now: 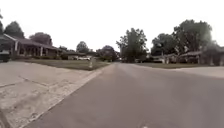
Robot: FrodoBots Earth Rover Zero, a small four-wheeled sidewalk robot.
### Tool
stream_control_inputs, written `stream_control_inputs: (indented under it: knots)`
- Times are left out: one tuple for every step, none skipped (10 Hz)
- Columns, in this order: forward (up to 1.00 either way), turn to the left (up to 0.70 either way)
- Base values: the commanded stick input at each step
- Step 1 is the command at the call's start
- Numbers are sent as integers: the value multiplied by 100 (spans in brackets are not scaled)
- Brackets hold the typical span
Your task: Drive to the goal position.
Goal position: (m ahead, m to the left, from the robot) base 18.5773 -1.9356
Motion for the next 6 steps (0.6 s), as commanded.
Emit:
stream_control_inputs:
  knots:
    - [70,0]
    - [70,0]
    - [70,0]
    - [70,0]
    - [70,0]
    - [70,0]
